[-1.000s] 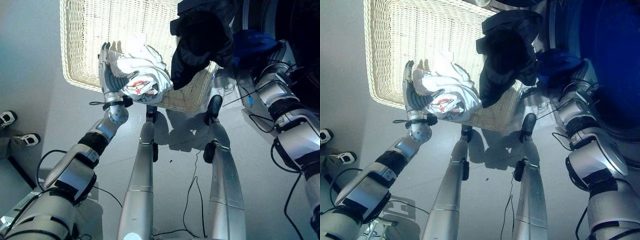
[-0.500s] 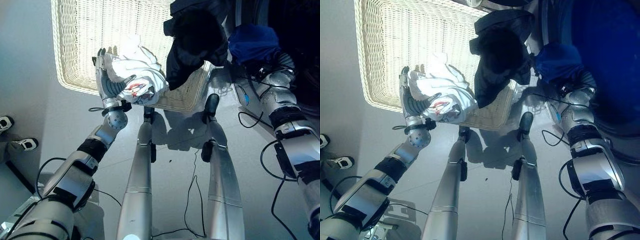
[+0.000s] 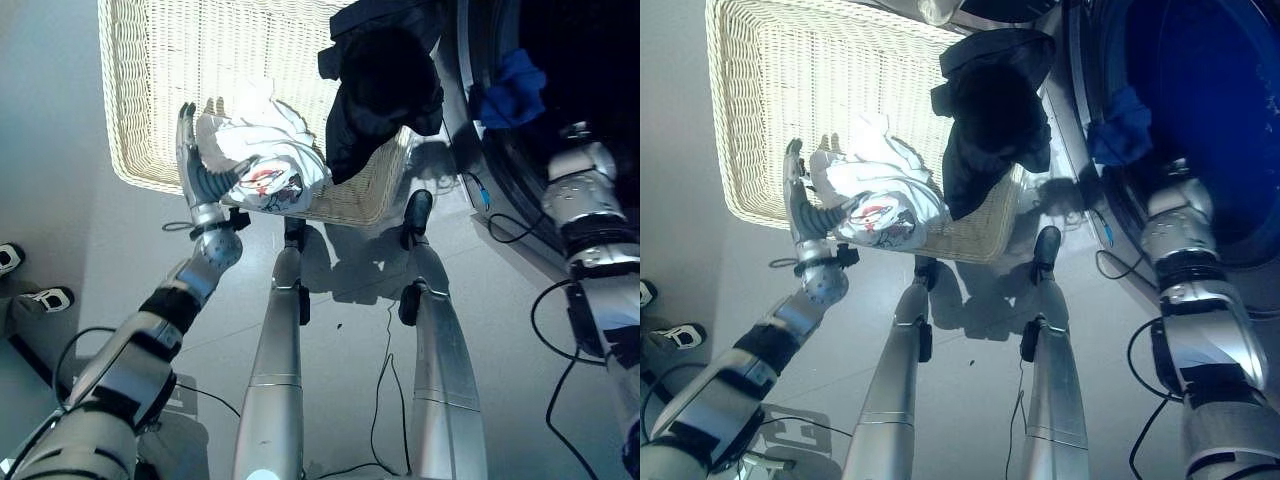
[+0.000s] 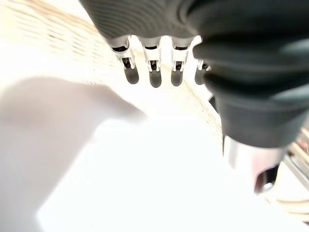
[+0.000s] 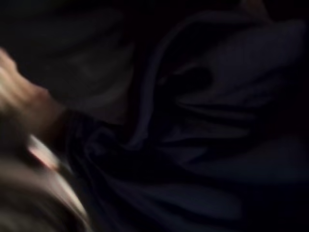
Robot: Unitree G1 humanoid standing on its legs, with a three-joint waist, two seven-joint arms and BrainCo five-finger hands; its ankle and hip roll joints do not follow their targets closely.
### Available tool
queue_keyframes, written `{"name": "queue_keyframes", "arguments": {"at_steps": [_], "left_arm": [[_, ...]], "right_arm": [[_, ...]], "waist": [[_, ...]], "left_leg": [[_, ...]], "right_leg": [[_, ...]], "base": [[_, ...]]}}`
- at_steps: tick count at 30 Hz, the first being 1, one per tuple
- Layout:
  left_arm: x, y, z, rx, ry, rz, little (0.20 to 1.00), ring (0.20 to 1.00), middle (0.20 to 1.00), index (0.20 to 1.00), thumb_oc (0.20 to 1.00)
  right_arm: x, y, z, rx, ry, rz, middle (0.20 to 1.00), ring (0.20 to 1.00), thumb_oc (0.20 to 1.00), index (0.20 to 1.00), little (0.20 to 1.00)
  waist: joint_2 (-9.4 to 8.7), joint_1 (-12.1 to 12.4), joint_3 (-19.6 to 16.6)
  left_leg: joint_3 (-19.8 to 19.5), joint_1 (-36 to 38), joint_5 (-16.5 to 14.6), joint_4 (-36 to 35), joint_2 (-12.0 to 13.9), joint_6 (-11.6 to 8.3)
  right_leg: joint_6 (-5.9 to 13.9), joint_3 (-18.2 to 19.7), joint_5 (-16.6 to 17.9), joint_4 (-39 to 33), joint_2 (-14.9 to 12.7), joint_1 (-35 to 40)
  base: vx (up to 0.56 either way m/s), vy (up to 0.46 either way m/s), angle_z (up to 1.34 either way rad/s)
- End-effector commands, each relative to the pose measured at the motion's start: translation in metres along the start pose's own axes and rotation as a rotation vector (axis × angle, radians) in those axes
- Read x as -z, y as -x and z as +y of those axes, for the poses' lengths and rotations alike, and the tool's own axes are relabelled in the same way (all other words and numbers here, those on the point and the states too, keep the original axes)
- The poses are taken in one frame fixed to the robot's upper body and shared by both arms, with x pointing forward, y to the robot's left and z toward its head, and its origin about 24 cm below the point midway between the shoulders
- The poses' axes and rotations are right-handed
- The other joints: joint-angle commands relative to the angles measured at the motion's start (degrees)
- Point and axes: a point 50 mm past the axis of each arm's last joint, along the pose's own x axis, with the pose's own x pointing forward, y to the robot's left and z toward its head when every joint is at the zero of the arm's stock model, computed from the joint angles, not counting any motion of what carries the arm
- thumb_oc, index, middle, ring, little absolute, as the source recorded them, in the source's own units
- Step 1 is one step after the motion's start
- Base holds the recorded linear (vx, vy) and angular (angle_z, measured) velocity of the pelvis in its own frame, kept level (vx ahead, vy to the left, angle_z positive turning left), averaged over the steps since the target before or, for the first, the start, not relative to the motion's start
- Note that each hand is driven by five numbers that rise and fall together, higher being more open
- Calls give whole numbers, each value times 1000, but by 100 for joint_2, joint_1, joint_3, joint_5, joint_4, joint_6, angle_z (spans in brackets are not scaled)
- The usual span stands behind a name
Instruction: Put the clothes into the washing machine.
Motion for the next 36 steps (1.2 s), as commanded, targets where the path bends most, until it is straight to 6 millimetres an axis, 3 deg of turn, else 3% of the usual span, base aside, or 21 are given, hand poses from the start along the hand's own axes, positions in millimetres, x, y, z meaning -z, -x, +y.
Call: {"name": "queue_keyframes", "arguments": {"at_steps": [1,5,6,7,8,9,15,17,21,26,34,35,36], "left_arm": [[1,-3,16,-26,4,-41,1000,1000,1000,1000,1000],[2,-5,15,61,-4,-50,1000,1000,1000,1000,1000],[2,-6,13,78,-7,-52,1000,1000,1000,1000,1000],[2,-6,10,125,-5,-42,1000,1000,1000,1000,1000],[3,-6,9,142,-5,-38,1000,1000,1000,1000,1000],[4,-6,3,247,-18,-28,1000,1000,1000,1000,1000],[9,-4,-6,481,-51,11,1000,1000,1000,1000,1000],[6,-5,-11,562,-86,-2,1000,1000,1000,1000,1000],[2,-9,-19,666,-200,-50,1000,1000,1000,1000,1000],[4,-14,-24,737,-354,-71,1000,1000,1000,1000,1000],[11,-17,-28,776,-489,-37,1000,1000,1000,1000,1000],[14,-17,-27,787,-535,-24,809,809,809,809,809],[15,-18,-27,791,-546,-16,369,369,369,369,369]], "right_arm": [[-73,-22,-4,101,-5,-306,200,200,200,200,200],[-94,-33,-5,140,51,-359,200,200,200,200,200],[-95,-35,-5,137,59,-356,260,260,260,260,260],[-95,-37,-6,117,88,-345,514,514,514,514,514],[-96,-38,-6,110,99,-347,564,564,564,564,564],[-92,-37,0,60,164,-344,1000,1000,1000,1000,1000],[-74,-32,11,-17,449,-384,1000,1000,1000,1000,1000],[-60,-21,24,-76,739,-487,1000,1000,1000,1000,1000],[-42,1,48,-194,983,-643,1000,1000,1000,1000,1000],[-29,25,65,-295,1049,-781,1000,1000,1000,1000,1000],[-17,49,70,-380,1048,-940,1000,1000,1000,1000,1000],[-15,57,71,-407,1025,-975,1000,1000,1000,1000,1000],[-14,59,70,-415,1014,-985,1000,1000,1000,1000,1000]], "waist": [[-10,-212,-83],[-51,-226,-83],[-47,-222,-83],[-36,-217,-83],[-29,-213,-83],[20,-188,-83],[181,-157,-83],[252,-150,-83],[303,-152,-83],[325,-200,-83],[326,-308,-83],[310,-352,-83],[301,-370,-83]], "left_leg": [[203,103,1,-230,-588,546],[168,212,-13,-251,-605,573],[166,226,-11,-254,-610,574],[161,244,-9,-261,-620,576],[157,250,-8,-267,-624,577],[143,261,-1,-267,-667,592],[174,309,-14,-260,-725,635],[215,318,-17,-251,-729,647],[283,266,-18,-209,-719,674],[351,230,-18,-231,-691,668],[470,170,-47,-212,-645,668],[496,155,-52,-200,-640,668],[510,157,-54,-203,-637,666]], "right_leg": [[321,-706,-168,282,555,185],[323,-690,-210,290,580,294],[326,-691,-214,287,575,310],[330,-694,-219,275,566,333],[330,-695,-221,268,561,339],[324,-701,-217,230,541,353],[297,-682,-226,206,532,370],[285,-655,-237,194,536,378],[271,-644,-284,243,535,340],[283,-620,-314,219,539,310],[303,-573,-336,227,551,239],[306,-552,-334,228,567,220],[309,-539,-334,222,578,219]], "base": [[0,0,0],[4,7,-2],[11,14,-3],[0,0,0],[0,0,0],[0,0,0],[9,29,1],[1,59,-3],[-8,22,-4],[0,0,0],[-4,7,-1],[0,0,0],[0,0,0]]}}
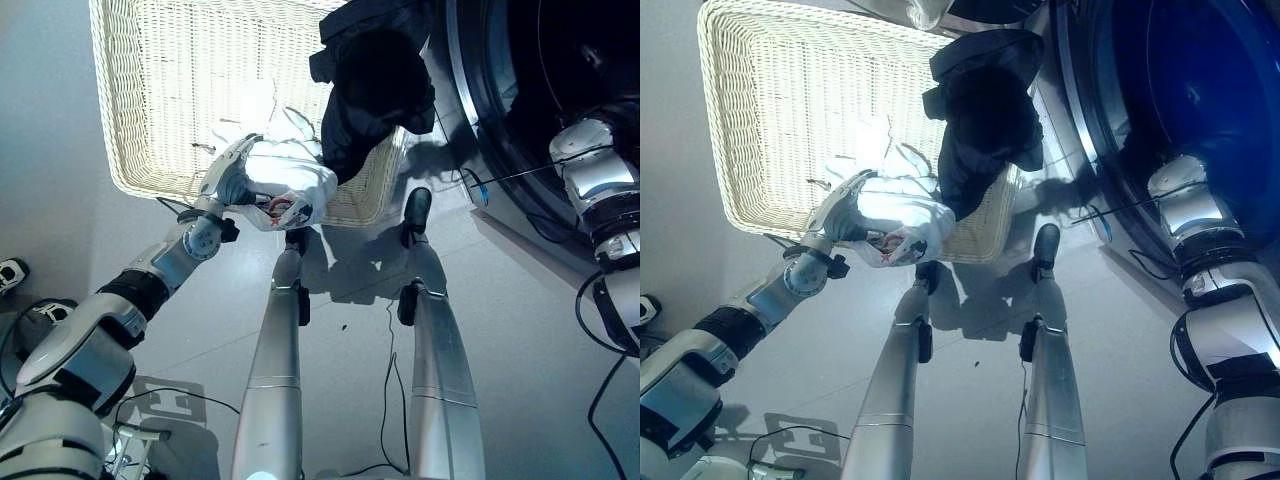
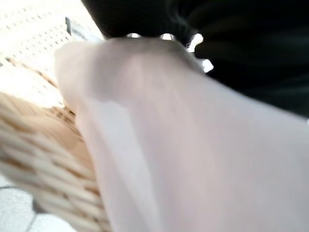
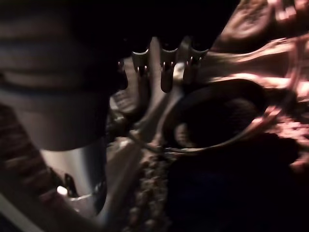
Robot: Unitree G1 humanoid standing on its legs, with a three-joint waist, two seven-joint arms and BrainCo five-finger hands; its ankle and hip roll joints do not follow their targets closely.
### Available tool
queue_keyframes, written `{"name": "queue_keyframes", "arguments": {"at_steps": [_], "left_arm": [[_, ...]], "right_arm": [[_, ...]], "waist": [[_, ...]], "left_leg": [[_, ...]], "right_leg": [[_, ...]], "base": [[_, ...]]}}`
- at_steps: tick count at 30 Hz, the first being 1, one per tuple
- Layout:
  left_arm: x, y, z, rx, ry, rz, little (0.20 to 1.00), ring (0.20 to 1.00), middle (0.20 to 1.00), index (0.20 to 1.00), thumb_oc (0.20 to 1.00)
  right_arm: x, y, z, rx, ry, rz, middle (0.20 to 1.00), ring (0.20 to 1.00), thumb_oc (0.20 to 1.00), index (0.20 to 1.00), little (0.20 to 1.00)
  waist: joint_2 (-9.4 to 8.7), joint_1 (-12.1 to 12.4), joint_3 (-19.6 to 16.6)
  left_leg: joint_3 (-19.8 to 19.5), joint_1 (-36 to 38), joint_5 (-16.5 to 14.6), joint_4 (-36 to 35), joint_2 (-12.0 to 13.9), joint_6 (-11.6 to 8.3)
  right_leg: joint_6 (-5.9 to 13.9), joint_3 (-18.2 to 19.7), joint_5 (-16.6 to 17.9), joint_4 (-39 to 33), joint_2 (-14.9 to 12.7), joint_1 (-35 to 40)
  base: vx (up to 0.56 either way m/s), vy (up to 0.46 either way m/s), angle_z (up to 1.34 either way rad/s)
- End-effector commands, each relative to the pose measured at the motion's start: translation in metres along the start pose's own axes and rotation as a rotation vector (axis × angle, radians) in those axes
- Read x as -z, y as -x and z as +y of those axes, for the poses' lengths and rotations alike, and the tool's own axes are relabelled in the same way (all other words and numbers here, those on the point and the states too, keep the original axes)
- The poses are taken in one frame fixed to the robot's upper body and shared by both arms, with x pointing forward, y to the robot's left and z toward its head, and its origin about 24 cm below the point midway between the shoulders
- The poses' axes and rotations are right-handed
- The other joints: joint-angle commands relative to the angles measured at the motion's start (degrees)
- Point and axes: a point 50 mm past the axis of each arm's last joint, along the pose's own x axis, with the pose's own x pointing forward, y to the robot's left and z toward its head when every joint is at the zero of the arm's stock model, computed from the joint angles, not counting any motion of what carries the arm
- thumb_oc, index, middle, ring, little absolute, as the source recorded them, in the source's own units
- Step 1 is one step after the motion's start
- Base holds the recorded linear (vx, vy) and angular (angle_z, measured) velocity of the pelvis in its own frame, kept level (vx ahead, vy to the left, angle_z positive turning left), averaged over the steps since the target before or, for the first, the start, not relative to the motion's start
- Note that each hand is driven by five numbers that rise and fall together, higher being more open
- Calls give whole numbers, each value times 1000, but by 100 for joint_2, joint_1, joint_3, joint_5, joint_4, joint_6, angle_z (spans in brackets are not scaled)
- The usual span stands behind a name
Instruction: Put the clothes into the washing machine.
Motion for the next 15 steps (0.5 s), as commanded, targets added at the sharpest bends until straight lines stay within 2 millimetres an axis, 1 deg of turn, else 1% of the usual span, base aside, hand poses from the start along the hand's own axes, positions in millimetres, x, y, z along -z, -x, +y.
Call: {"name": "queue_keyframes", "arguments": {"at_steps": [1,8,10,13,15], "left_arm": [[10,7,-26,142,-85,87,200,200,200,200,200],[12,8,-24,136,-58,104,200,200,200,200,200],[12,10,-24,117,-19,110,200,200,200,200,200],[7,12,-23,28,217,112,200,200,200,200,200],[5,14,-20,-23,356,102,200,200,200,200,200]], "right_arm": [[-15,-12,-21,106,16,-182,1000,1000,1000,1000,1000],[-15,4,-24,107,-73,-208,1000,1000,1000,1000,1000],[-14,9,-24,95,-101,-204,1000,1000,1000,1000,1000],[-15,19,-26,79,-167,-195,1000,1000,1000,1000,1000],[-12,26,-28,70,-206,-180,1000,1000,1000,1000,1000]], "waist": [[303,-252,-86],[264,-344,-86],[262,-359,-86],[256,-367,-86],[250,-367,-86]], "left_leg": [[329,104,60,-324,-537,554],[376,75,26,-278,-513,541],[390,85,27,-283,-509,541],[400,94,33,-284,-506,546],[405,84,32,-266,-516,548]], "right_leg": [[225,-699,-490,368,657,166],[241,-655,-502,370,672,143],[236,-643,-502,371,681,147],[228,-633,-520,388,685,151],[228,-640,-535,416,678,140]], "base": [[0,0,0],[1,1,-1],[3,5,-2],[4,2,-4],[0,0,0]]}}
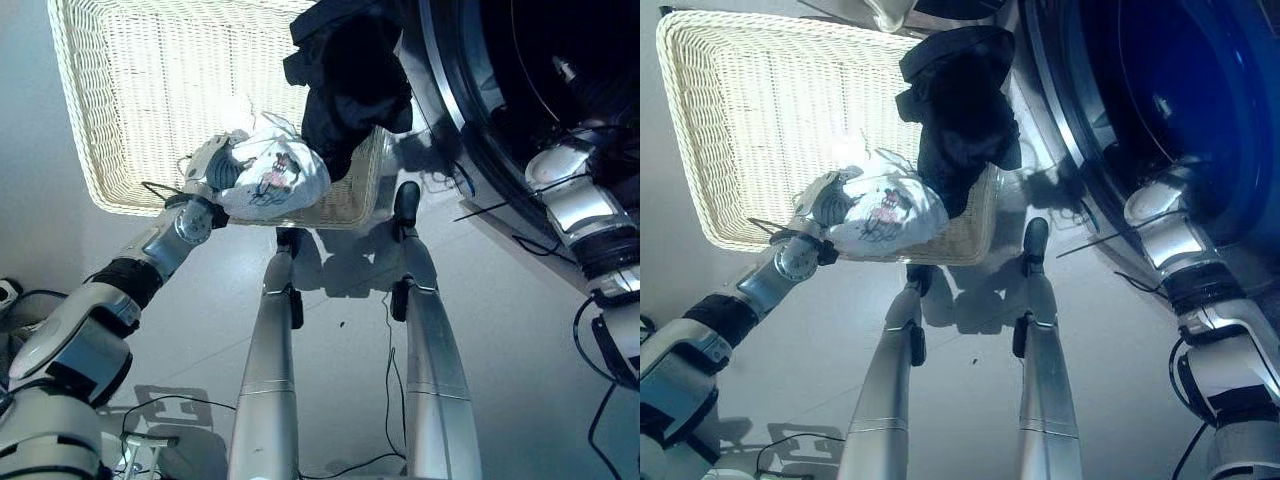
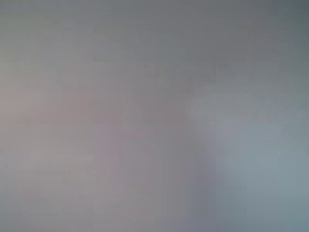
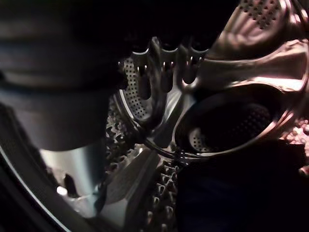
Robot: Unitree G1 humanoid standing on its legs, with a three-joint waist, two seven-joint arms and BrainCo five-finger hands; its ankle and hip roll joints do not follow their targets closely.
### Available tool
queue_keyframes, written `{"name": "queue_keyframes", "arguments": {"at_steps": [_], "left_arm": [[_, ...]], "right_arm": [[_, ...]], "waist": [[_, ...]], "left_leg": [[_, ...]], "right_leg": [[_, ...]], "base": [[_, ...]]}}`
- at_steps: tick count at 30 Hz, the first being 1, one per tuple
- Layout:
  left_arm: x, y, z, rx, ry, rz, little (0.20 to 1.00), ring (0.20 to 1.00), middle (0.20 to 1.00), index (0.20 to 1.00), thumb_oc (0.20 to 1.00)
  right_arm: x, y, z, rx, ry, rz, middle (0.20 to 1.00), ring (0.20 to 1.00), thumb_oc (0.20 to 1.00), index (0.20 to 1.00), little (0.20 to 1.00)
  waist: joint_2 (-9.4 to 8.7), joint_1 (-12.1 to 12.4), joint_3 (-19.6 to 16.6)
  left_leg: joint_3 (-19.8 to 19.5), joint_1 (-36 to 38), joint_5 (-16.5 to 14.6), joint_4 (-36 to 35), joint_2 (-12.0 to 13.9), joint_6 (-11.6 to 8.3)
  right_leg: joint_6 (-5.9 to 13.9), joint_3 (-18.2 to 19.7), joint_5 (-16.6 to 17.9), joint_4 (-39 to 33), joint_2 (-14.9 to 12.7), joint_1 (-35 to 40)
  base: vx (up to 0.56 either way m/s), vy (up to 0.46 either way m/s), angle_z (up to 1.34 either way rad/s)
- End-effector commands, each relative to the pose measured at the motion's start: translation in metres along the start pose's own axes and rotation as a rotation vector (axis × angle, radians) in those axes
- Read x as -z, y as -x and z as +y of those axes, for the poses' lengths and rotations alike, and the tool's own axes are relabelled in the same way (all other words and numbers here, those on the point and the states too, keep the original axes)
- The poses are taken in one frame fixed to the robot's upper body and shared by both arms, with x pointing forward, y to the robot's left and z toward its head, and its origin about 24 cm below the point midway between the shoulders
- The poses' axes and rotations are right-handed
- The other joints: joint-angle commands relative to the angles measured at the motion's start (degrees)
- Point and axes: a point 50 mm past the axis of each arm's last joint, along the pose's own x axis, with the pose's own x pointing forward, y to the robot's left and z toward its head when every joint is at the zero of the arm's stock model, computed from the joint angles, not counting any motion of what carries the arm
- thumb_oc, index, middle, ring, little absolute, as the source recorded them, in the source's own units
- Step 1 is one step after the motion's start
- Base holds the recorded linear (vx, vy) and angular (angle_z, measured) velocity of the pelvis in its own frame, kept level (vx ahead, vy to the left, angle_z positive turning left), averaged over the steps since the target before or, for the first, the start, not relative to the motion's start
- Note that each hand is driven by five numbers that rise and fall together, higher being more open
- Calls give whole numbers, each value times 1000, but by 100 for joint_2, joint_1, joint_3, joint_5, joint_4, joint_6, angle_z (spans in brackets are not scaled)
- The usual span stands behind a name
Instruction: Put the clothes into the washing machine.
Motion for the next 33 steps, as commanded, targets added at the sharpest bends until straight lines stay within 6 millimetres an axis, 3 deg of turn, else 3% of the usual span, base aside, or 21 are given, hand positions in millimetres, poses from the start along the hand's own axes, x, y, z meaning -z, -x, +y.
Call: {"name": "queue_keyframes", "arguments": {"at_steps": [1,5,10,12,15,21,24,27,28,30,32,33], "left_arm": [[5,19,-28,23,246,18,200,200,200,200,200],[-7,24,-25,-47,523,-51,200,200,200,200,200],[-9,25,-25,-56,573,-64,200,200,200,200,200],[-31,31,-21,-89,889,-213,200,200,200,200,200],[-40,33,-18,-83,1016,-282,200,200,200,200,200],[-46,37,-16,-85,1116,-338,200,200,200,200,200],[-59,47,-5,-130,1272,-477,200,200,200,200,200],[-65,53,-3,-139,1303,-526,200,200,200,200,200],[-69,53,1,-145,1304,-554,200,200,200,200,200],[-71,56,2,-142,1315,-580,200,200,200,200,200],[-77,57,6,-139,1331,-628,200,200,200,200,200],[-77,59,5,-127,1346,-627,200,200,200,200,200]], "right_arm": [[-13,-11,-17,70,-78,-89,1000,1000,1000,1000,1000],[-13,5,-20,33,-167,-62,1000,1000,1000,1000,1000],[-15,8,-20,24,-184,-60,1000,1000,1000,1000,1000],[-25,33,-16,-99,-304,-60,1000,1000,1000,1000,1000],[-29,46,-15,-170,-386,-42,1000,1000,1000,1000,1000],[-30,57,-13,-248,-483,-6,1000,1000,1000,1000,1000],[-39,88,-8,-498,-728,52,1000,1000,1000,1000,1000],[-39,107,-6,-612,-806,92,1000,1000,1000,1000,1000],[-42,107,-6,-630,-834,90,1000,1000,1000,1000,1000],[-42,115,-6,-682,-874,114,1000,1000,1000,1000,1000],[-47,116,-6,-715,-914,105,1000,1000,1000,1000,1000],[-45,120,-5,-738,-924,119,1000,1000,1000,1000,1000]], "waist": [[249,-48,-85],[225,-50,-85],[220,-51,-85],[168,-67,-85],[154,-73,-85],[146,-81,-85],[108,-118,-85],[108,-103,-85],[100,-111,-85],[104,-96,-85],[100,-97,-85],[107,-86,-85]], "left_leg": [[307,75,82,-190,-527,541],[298,72,89,-172,-539,548],[300,75,91,-171,-540,546],[305,97,106,-161,-550,560],[312,122,124,-182,-558,567],[311,128,128,-180,-564,575],[332,163,171,-234,-567,583],[275,350,54,-248,-574,577],[320,193,203,-275,-578,598],[265,349,79,-262,-582,582],[308,199,236,-294,-595,601],[260,371,106,-285,-600,583]], "right_leg": [[235,-675,-532,472,672,198],[220,-681,-563,546,666,185],[218,-682,-565,550,668,188],[205,-687,-569,612,666,195],[200,-689,-559,622,669,203],[195,-692,-549,637,666,205],[189,-690,-503,610,662,216],[230,-656,-633,657,668,377],[186,-699,-488,605,643,235],[234,-673,-609,659,642,370],[188,-715,-461,589,621,241],[234,-683,-596,636,636,400]], "base": [[0,0,0],[0,0,0],[0,0,0],[0,0,0],[0,0,0],[0,0,0],[0,0,0],[14,-4,-2],[30,-7,-2],[0,0,0],[-15,-4,0],[0,0,0]]}}
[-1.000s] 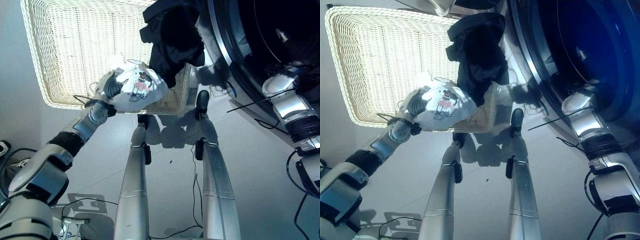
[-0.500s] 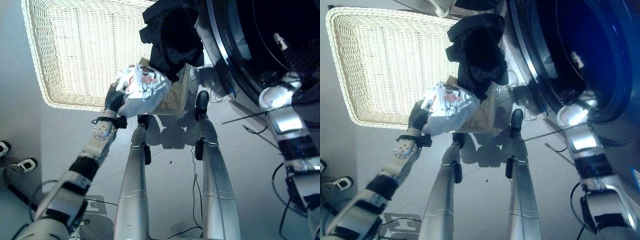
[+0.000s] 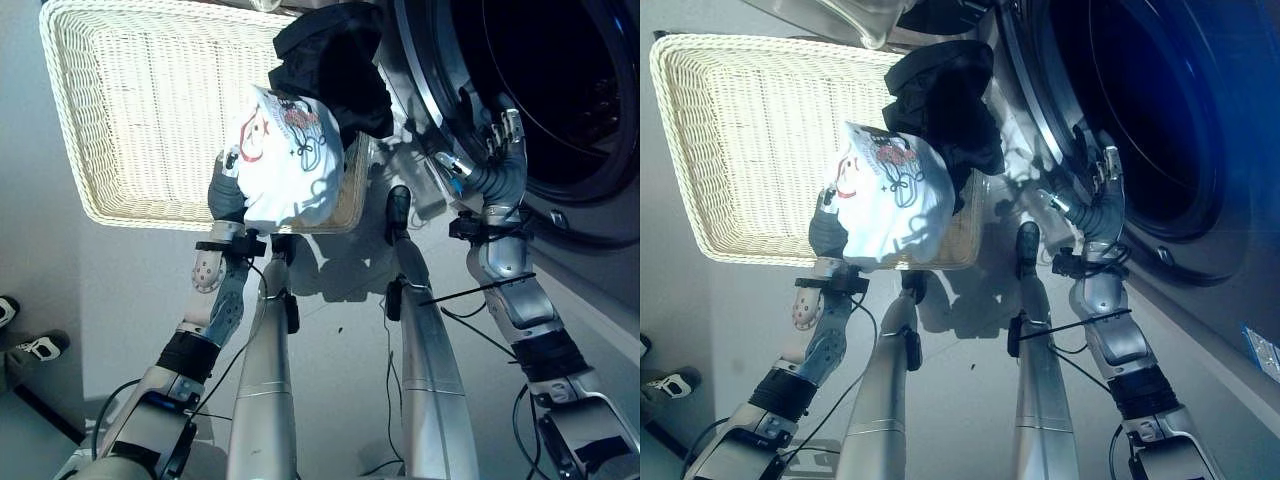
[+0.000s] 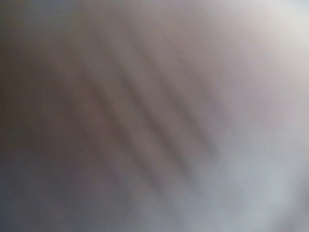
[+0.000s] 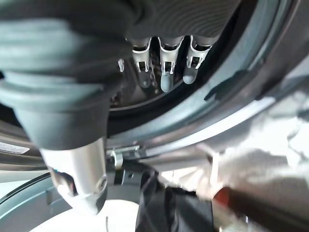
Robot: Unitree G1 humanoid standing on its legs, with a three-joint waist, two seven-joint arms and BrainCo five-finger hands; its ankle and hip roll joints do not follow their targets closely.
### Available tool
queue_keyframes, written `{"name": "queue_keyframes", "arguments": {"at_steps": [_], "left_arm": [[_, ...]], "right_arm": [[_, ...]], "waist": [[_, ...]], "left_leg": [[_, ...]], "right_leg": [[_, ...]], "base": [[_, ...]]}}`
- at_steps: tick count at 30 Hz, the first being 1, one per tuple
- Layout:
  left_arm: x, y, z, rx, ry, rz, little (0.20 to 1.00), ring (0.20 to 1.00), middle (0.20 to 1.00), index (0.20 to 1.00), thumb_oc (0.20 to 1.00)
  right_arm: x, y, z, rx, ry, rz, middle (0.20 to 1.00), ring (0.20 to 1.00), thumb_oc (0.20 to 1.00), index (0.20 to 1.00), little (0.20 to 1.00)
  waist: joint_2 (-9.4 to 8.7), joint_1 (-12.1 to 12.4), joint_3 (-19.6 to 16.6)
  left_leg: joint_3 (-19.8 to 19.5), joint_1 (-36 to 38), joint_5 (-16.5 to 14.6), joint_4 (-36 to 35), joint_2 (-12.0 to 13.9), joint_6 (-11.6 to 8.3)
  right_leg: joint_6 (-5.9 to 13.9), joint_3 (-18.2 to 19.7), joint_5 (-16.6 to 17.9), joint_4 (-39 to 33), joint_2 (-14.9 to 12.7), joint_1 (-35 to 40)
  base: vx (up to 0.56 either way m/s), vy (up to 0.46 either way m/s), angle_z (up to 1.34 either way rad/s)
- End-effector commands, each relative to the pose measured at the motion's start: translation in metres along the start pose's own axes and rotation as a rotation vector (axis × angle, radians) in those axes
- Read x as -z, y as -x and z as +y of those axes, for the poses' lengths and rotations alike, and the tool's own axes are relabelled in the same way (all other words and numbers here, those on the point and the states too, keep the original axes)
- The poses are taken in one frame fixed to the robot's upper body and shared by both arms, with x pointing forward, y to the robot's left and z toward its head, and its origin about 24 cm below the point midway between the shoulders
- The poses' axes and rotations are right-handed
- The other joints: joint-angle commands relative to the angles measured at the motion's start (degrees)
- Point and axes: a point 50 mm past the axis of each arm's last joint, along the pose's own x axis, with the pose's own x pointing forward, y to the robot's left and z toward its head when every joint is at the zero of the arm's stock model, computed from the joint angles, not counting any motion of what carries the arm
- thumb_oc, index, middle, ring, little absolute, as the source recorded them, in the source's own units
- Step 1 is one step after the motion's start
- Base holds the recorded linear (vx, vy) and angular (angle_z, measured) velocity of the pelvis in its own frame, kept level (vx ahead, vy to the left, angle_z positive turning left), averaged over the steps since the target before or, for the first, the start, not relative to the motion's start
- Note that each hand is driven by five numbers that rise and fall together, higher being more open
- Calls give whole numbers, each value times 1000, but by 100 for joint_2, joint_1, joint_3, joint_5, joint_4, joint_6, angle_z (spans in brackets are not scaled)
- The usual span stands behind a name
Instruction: Put the clothes into the washing machine.
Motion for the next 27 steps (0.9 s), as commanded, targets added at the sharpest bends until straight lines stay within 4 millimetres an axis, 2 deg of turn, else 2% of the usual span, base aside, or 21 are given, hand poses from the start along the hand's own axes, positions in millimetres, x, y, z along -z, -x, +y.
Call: {"name": "queue_keyframes", "arguments": {"at_steps": [1,4,5,6,7,8,11,12,18,23,25,27], "left_arm": [[-30,-5,-10,72,62,-189,200,200,200,200,200],[-32,-4,-15,96,67,-201,200,200,200,200,200],[-35,-6,-16,104,64,-215,200,200,200,200,200],[-33,-4,-17,106,66,-208,200,200,200,200,200],[-35,-5,-19,114,71,-212,200,200,200,200,200],[-40,-8,-21,134,68,-232,200,200,200,200,200],[-43,-9,-26,161,53,-237,200,200,200,200,200],[-41,-7,-27,168,63,-223,200,200,200,200,200],[-45,-9,-39,234,29,-239,200,200,200,200,200],[-48,-12,-49,281,-7,-252,200,200,200,200,200],[-53,-16,-55,310,-26,-276,200,200,200,200,200],[-53,-17,-58,325,-31,-276,200,200,200,200,200]], "right_arm": [[-29,3,8,-93,-115,-137,1000,1000,1000,1000,1000],[-27,6,13,-158,-187,-101,1000,1000,1000,1000,1000],[-30,4,13,-167,-196,-108,1000,1000,1000,1000,1000],[-26,7,16,-194,-218,-78,1000,1000,1000,1000,1000],[-25,7,19,-229,-241,-58,1000,1000,1000,1000,1000],[-26,7,24,-288,-256,-47,1000,1000,1000,1000,1000],[-27,9,32,-378,-278,-24,1000,1000,1000,1000,1000],[-24,12,35,-420,-300,1,1000,1000,1000,1000,1000],[-29,20,57,-632,-448,51,1000,1000,1000,1000,1000],[-35,22,72,-711,-511,66,1000,1000,1000,1000,1000],[-40,20,80,-750,-514,53,1000,1000,1000,1000,1000],[-41,21,84,-772,-528,59,1000,1000,1000,1000,1000]], "waist": [[112,49,-90],[110,59,-90],[103,51,-90],[110,64,-90],[110,67,-90],[103,73,-90],[101,99,-90],[105,112,-90],[106,153,-90],[113,181,-90],[123,193,-90],[127,196,-90]], "left_leg": [[234,130,186,-298,-656,612],[221,170,169,-299,-658,617],[265,20,306,-322,-660,638],[217,174,176,-301,-659,617],[218,176,181,-301,-659,616],[251,19,332,-333,-671,634],[225,22,362,-358,-684,635],[169,178,231,-338,-687,616],[134,205,249,-355,-707,606],[115,194,281,-359,-723,604],[146,-5,465,-398,-733,619],[140,0,475,-403,-741,621]], "right_leg": [[236,-694,-381,435,591,267],[246,-693,-403,441,586,309],[201,-735,-266,387,568,175],[246,-697,-395,443,585,309],[246,-703,-389,441,579,311],[202,-755,-240,371,550,174],[203,-781,-220,357,533,178],[251,-748,-349,404,542,318],[253,-775,-349,368,530,351],[247,-785,-332,349,532,350],[196,-834,-161,275,508,176],[193,-833,-150,258,508,183]], "base": [[34,2,-1],[-12,-3,0],[0,0,0],[0,0,0],[0,0,0],[-34,-15,-1],[-1,-15,0],[0,0,0],[0,0,0],[0,0,0],[-43,-3,0],[-18,-1,0]]}}
